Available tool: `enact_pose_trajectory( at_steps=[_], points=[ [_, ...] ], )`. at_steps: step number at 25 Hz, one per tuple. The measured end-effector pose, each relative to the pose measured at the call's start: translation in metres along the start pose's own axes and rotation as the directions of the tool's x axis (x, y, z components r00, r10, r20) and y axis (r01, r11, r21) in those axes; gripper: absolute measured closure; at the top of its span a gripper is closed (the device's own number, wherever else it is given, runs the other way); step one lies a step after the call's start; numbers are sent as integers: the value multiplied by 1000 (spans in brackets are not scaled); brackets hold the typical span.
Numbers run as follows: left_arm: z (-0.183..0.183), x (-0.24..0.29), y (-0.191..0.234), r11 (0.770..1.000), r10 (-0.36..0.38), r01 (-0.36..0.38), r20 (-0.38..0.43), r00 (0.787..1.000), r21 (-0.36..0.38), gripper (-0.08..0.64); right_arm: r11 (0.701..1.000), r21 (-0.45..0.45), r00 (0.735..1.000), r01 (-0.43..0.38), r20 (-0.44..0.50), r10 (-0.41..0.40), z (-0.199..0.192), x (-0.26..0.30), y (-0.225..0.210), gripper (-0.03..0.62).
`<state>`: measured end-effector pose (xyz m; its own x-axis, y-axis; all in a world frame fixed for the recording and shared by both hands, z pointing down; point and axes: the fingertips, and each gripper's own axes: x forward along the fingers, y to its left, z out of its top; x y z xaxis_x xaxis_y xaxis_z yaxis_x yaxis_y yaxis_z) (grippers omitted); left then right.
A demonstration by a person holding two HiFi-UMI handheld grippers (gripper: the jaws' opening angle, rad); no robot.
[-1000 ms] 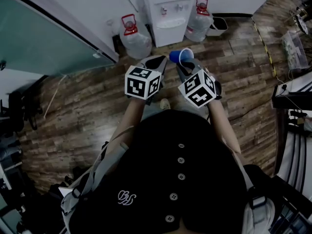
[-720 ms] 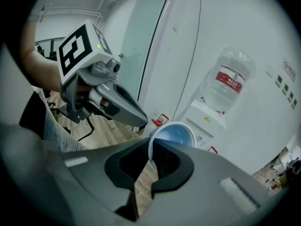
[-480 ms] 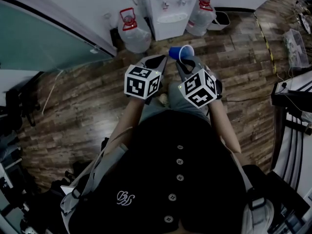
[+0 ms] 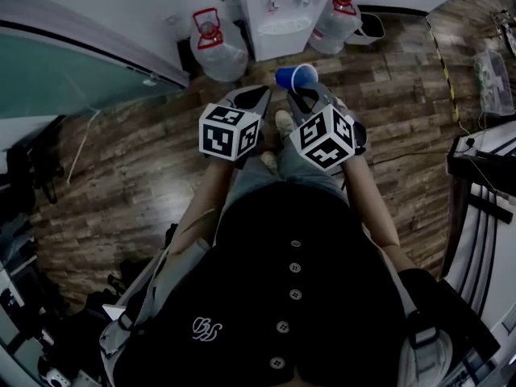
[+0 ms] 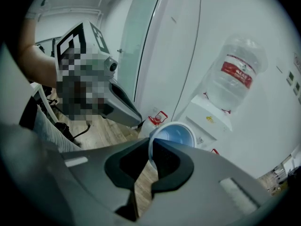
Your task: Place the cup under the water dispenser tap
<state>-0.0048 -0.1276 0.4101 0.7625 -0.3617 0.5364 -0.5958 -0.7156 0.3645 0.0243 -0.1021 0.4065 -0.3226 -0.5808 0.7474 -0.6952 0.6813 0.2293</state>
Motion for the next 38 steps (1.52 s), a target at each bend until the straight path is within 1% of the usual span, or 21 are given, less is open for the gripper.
enact_pose_trajectory(
  at_steps=[11, 17, 26, 31, 38],
  points=[
    [35, 56, 28, 999, 3, -3, 2, 1000, -42, 554, 997, -70, 998, -16, -65, 11, -11, 42, -61, 569],
    [45, 78, 50, 997, 11, -10, 14, 1000, -81, 555, 995, -84, 996, -46, -75, 40, -9, 70, -83, 569],
    [36, 107, 81, 990, 11, -12, -9, 1000, -142, 555, 989, -124, 990, -86, -126, 70, -20, 113, -98, 569],
    [33, 126, 99, 986, 14, -17, -18, 1000, -165, 554, 983, -155, 985, -97, -156, 73, -27, 138, -109, 569],
    [15, 148, 116, 981, 19, -29, -49, 999, -190, 555, 974, -192, 978, -119, -191, 81, -44, 169, -114, 569]
  ],
)
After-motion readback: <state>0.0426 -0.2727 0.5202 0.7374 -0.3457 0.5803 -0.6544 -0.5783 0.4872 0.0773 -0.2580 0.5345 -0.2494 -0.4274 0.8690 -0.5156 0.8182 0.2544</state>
